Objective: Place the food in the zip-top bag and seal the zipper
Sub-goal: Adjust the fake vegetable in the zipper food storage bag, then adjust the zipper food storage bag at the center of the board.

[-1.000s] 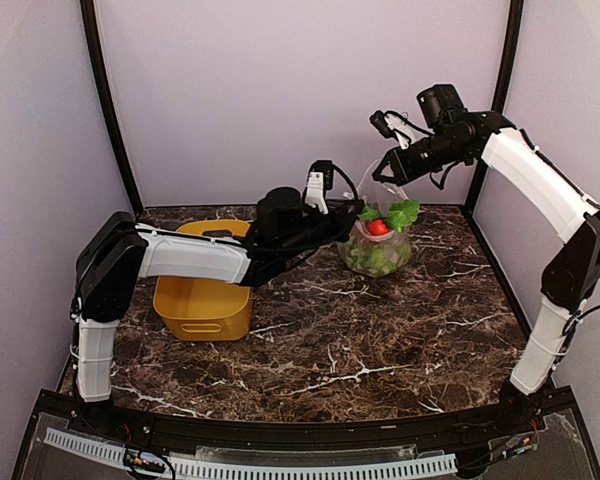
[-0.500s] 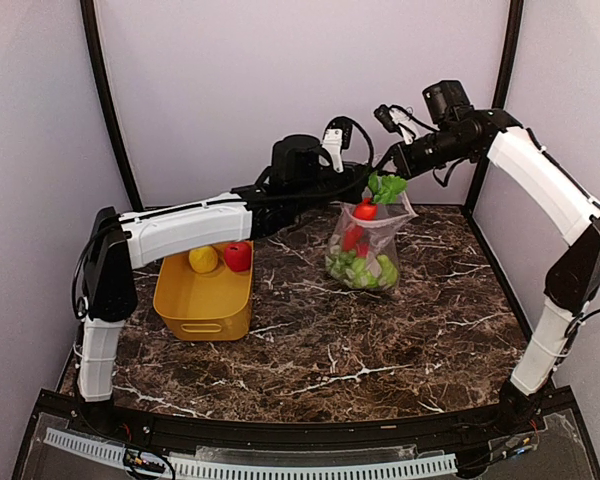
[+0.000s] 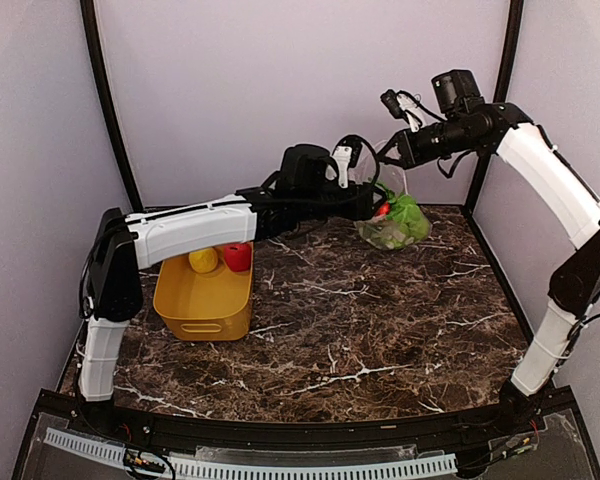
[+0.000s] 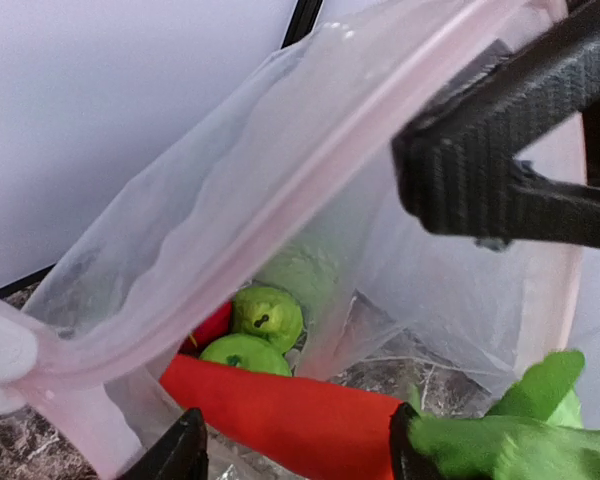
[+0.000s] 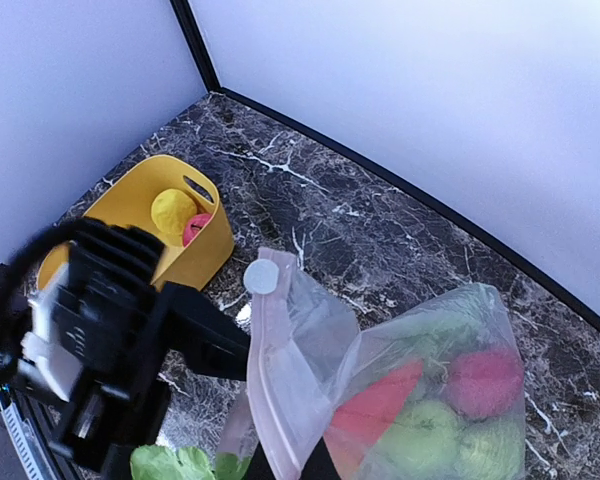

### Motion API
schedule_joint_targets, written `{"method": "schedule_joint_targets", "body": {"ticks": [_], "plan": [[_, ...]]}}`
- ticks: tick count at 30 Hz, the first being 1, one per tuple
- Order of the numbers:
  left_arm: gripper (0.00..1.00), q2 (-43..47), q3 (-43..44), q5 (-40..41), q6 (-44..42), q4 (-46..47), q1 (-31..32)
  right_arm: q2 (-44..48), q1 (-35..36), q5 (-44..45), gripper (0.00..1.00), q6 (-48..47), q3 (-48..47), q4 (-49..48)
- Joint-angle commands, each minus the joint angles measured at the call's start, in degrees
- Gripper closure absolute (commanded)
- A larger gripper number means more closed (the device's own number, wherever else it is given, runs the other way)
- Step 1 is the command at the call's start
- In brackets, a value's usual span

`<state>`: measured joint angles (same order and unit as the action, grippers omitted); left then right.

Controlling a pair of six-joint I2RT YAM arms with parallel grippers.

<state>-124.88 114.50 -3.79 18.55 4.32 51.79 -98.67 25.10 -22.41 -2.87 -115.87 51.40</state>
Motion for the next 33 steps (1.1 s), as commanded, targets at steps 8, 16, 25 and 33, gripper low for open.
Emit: {"method": "schedule_joint_targets", "body": {"ticks": [8,16,25,33], "plan": [[0.22,14.75,-21.84,6.41,9.28,10.30,0.16,-1.33,-0.52,1.15,1.00,-0.52,5.75,-6.55],[0.37,18.03,-36.29,6.71,20.52,15.11,0.39,-2.14,-0.26,-0.87,1.00,0.72,9.26,-8.15],[0.75,16.53,-35.48,4.06,24.34,15.92,-0.31,-2.30,2.63,2.11,1.00,-1.52,10.08,-7.64],[0.97,17.08,-14.23,6.48,7.87,-5.62,-1.15,-2.40,-0.61,23.17,1.00,-4.56,2.44,-6.40]]}}
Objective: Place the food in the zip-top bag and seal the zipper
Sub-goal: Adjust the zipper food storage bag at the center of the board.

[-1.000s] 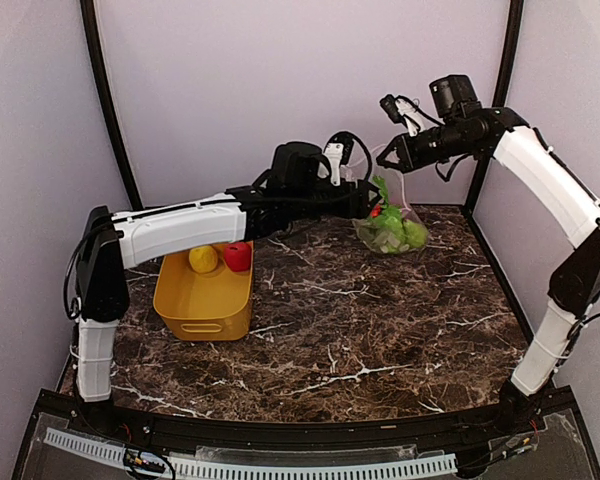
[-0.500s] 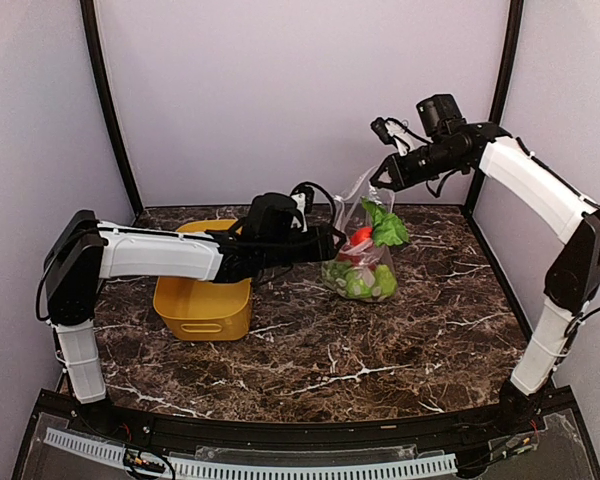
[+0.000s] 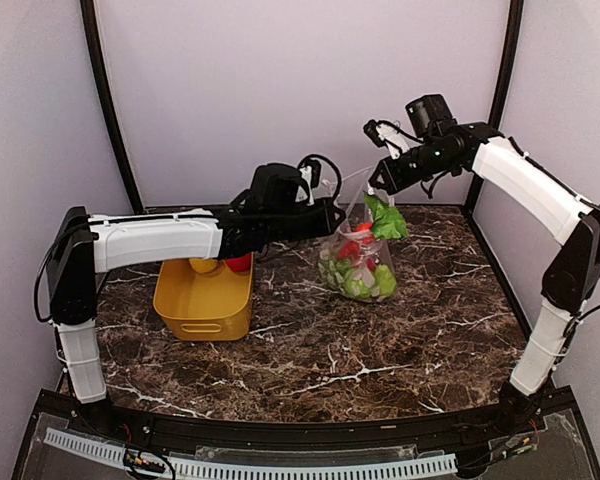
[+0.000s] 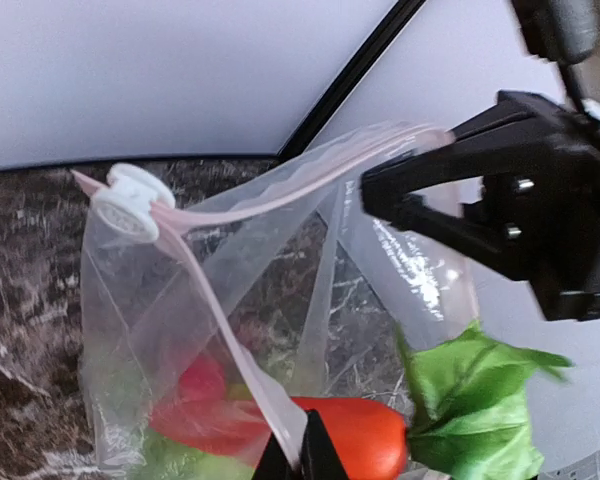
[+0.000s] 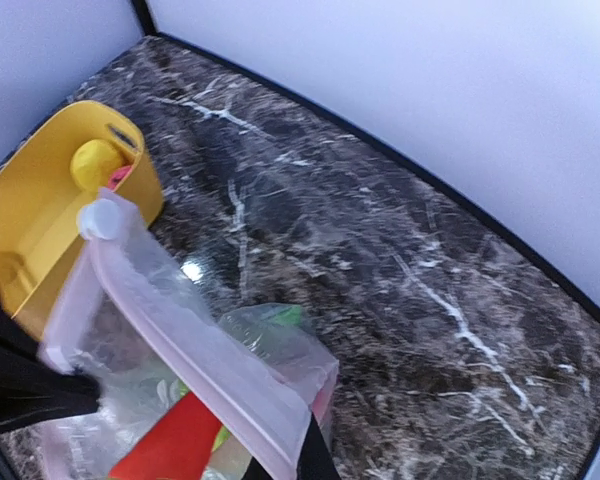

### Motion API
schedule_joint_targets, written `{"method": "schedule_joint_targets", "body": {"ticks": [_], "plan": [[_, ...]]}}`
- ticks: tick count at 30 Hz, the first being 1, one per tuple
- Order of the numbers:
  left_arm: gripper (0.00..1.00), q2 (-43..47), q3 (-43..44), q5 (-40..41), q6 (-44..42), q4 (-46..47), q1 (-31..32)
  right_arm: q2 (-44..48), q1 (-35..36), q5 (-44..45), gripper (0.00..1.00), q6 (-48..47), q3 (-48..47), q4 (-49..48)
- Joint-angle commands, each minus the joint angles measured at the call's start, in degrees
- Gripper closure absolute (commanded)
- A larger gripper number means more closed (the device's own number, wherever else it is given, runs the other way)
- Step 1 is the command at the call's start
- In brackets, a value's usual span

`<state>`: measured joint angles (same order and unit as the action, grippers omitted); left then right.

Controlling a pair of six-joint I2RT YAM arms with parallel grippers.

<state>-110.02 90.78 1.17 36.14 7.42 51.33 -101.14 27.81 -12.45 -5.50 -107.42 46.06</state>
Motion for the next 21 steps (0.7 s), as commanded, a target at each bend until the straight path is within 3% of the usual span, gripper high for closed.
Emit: {"method": "schedule_joint_targets", "body": {"ticks": [1,7,11,14,18,21], "plan": [[0.97,2.29,12.44,1.57,-10.98,-8.77,-0.74,0.07,-4.62,12.98,1.00,-1.44,-7.11,-1.17],[0.99,-1.50,23.00,4.25,-18.22,-10.01,-1.45,-4.10,-5.62,11.05,1.00,-3.33,-17.00,6.29],[0.99,-7.09,27.95,0.17,-15.11,-14.28,-3.18,1.59,-4.73,0.65,1.00,-1.83,-7.78,-0.10],[0.99,-9.23,28.83,-4.62,-13.48,-15.15,-3.50,1.64,-3.06,0.64,1.00,-1.56,-8.72,1.96],[0.99,-10.91,28.94,-5.40,-13.02,-16.03,-4.24,5.68,-3.52,-2.66,1.00,-0.60,-7.17,-2.20],[0.99,-10.80,29.41,-6.79,-13.04,-13.81,-4.48,3.64,-3.42,-1.10,1.00,-1.25,-7.97,-0.85]]}}
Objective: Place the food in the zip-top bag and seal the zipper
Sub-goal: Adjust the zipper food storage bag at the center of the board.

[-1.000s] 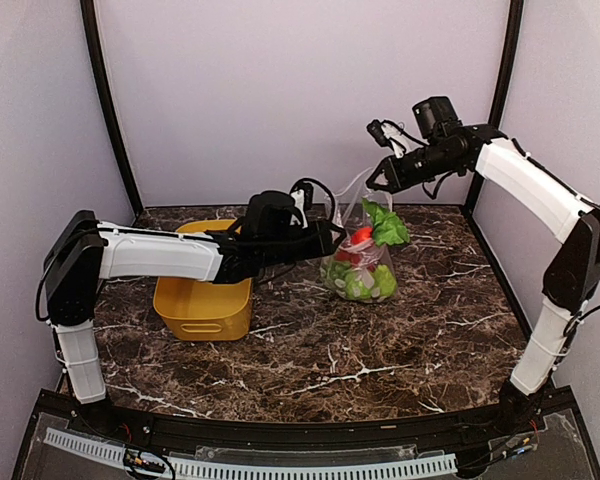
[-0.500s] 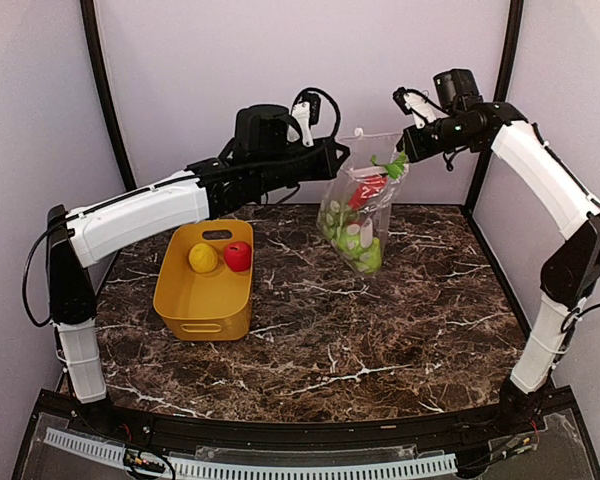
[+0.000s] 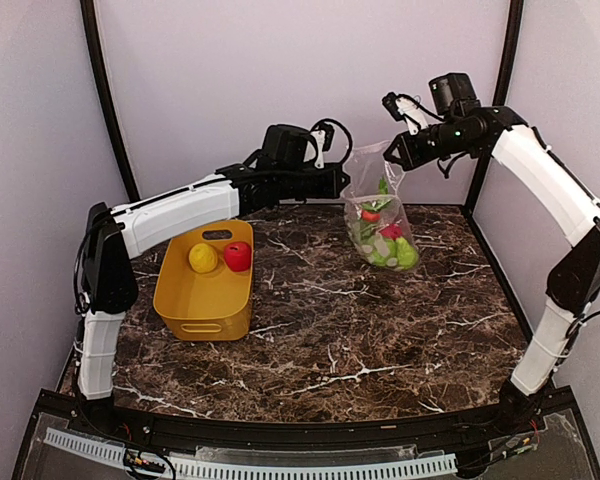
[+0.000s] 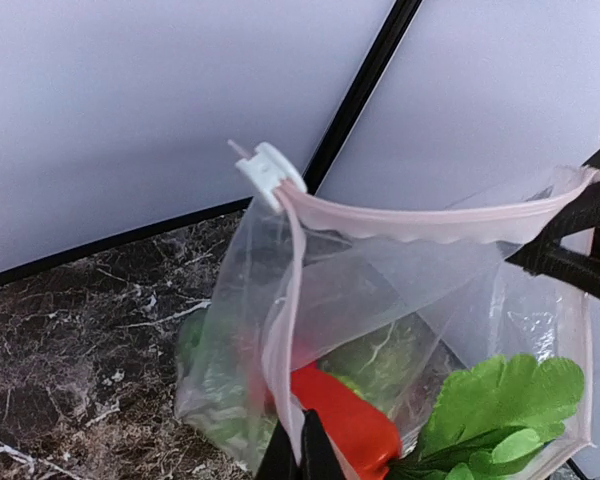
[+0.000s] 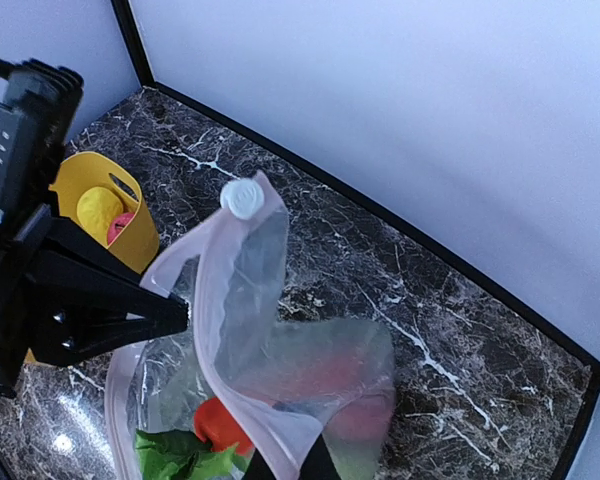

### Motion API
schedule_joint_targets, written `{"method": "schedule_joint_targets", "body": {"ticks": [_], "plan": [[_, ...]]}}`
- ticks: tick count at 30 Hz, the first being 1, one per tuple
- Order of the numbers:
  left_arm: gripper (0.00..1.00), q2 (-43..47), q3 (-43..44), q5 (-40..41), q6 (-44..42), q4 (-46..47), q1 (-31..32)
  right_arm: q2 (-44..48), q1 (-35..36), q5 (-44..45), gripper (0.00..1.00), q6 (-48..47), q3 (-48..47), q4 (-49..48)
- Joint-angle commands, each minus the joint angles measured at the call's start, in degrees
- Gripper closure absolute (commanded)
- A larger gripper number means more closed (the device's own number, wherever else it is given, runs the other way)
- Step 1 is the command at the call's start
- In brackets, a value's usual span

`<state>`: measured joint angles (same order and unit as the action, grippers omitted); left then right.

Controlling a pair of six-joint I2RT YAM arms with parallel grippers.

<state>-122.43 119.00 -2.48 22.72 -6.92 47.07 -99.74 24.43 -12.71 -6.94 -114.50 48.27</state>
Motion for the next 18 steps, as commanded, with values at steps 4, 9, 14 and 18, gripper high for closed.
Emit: {"method": "schedule_joint_targets", "body": {"ticks": [4,9,14,18], "plan": [[0.96,1.16,0.92,-2.03,-0.40,4.43,-0.30,-0.98,-0.69,2.89,1.00,-1.21,-0.71,-3.33],[0.75,1.36,-1.80,-5.23,1.62,8.86,-0.97,-3.04,-3.14,6.35,1.00,-1.85,-0.45,-5.93],[0.57,6.56,-14.18,-10.86,6.98,19.01,-2.50,-2.99,-3.60,3.36,1.00,-0.71,0.93,-6.81],[0.49,15.08,-28.27,-7.43,6.29,21.44,-4.00,-2.74,-2.64,-4.02,1.00,1.25,5.16,-7.35]]}}
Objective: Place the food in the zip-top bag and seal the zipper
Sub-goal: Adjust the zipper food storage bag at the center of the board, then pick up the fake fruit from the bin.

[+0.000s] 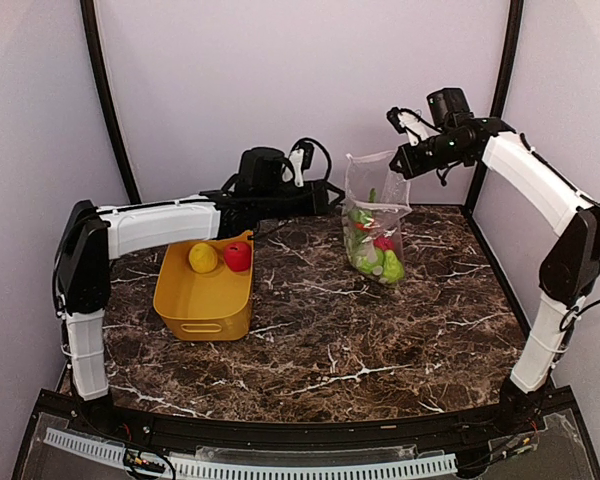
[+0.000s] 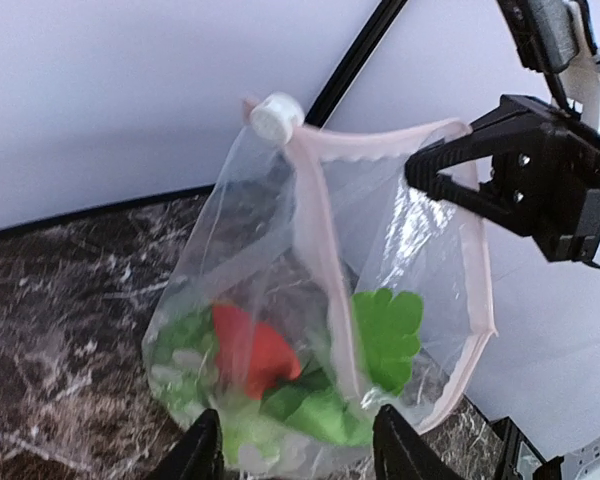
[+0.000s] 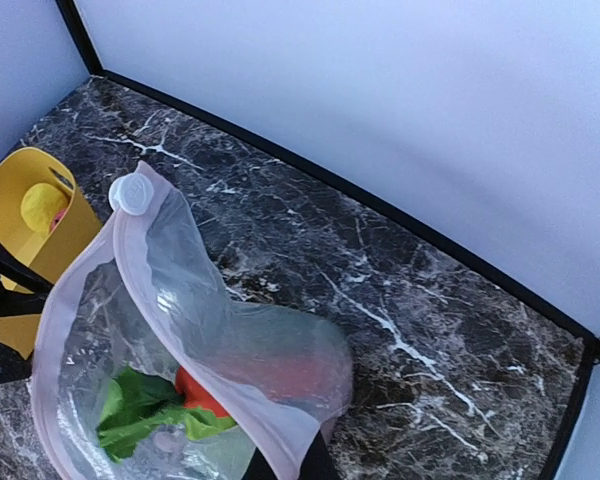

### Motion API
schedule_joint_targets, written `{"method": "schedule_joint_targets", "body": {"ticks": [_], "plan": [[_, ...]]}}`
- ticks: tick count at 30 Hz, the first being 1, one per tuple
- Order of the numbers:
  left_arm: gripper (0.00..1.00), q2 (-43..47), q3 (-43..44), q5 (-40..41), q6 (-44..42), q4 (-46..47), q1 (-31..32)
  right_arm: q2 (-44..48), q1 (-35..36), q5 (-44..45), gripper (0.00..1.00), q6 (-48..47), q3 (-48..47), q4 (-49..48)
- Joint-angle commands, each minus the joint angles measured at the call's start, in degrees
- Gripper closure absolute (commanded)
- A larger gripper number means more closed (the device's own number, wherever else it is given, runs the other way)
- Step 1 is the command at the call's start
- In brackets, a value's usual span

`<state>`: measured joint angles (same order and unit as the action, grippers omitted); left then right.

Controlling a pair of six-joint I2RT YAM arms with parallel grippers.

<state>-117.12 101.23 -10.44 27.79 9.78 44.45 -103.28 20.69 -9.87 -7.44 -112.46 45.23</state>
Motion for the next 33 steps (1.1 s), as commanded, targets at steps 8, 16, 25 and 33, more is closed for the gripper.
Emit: {"method": "schedule_joint_targets", "body": {"ticks": [8,16,25,33], "plan": [[0.41,24.98,-28.44,11.63,-0.43,-8.12,-7.58,0.26,6.89,-15.68,1.00,1.83,5.74,-2.31],[0.36,27.28,-31.07,18.30,-4.40,-24.15,-11.38,0.67,9.18,-14.94,1.00,1.60,5.68,-2.24],[0.21,23.31,-32.85,19.99,-4.62,-23.37,-13.66,0.10,10.31,-14.20,1.00,1.04,5.91,-1.77],[0.21,16.84,-30.35,18.82,-5.84,-22.61,-16.06,0.36,10.93,-12.23,1.00,0.25,6.48,-1.60]]}}
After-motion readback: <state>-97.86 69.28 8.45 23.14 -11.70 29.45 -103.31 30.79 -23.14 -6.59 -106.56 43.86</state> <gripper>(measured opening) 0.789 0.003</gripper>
